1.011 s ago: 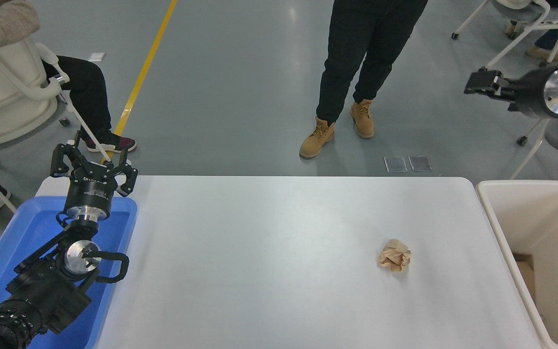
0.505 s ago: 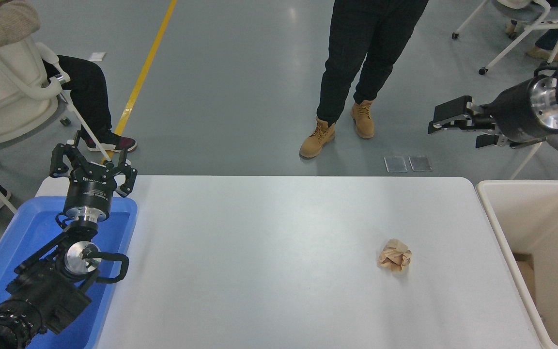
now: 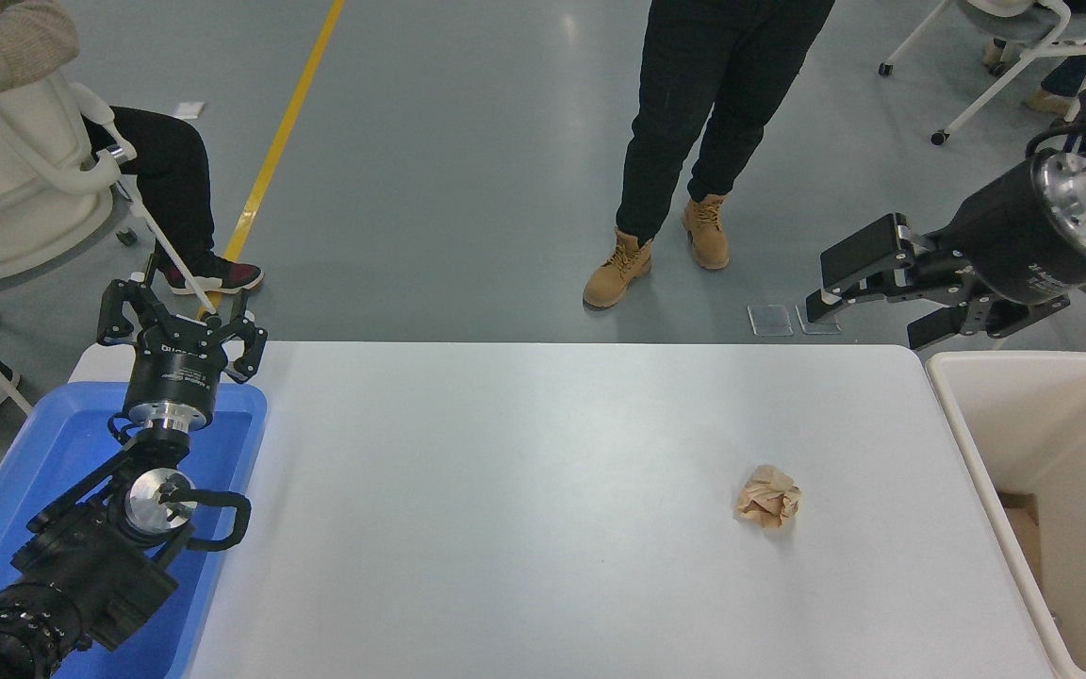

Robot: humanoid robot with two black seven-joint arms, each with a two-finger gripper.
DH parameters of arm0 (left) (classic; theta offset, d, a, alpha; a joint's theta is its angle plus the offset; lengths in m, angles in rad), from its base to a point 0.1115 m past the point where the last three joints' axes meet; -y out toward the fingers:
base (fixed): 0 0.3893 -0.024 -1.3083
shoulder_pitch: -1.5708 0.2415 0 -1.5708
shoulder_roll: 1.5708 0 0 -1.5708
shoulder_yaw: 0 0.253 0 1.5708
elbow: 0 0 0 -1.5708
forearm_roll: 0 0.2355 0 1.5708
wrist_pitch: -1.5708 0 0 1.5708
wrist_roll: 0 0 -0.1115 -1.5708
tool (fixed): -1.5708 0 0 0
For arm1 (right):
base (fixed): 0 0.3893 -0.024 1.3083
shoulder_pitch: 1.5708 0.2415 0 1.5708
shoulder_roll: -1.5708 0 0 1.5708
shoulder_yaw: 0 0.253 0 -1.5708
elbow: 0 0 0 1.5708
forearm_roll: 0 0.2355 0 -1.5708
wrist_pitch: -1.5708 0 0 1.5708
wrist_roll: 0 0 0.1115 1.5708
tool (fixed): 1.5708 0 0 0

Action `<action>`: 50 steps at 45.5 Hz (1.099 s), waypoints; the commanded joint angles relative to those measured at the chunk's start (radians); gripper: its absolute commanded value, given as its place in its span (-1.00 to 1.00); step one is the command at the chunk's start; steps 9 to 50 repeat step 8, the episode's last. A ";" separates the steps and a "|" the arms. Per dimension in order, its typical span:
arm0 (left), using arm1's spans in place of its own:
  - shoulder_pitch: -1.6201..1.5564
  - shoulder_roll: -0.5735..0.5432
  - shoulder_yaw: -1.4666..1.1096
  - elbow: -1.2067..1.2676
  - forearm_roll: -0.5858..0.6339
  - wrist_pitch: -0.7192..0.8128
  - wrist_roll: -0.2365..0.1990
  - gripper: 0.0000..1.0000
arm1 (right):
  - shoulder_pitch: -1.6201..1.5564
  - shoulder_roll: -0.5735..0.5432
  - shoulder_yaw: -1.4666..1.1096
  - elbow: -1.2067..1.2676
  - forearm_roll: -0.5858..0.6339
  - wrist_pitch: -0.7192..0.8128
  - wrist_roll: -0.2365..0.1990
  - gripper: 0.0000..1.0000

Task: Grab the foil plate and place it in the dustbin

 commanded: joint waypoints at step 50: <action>0.000 -0.001 0.000 -0.001 0.000 0.000 0.000 0.98 | 0.008 -0.001 0.000 0.005 -0.001 0.022 0.000 1.00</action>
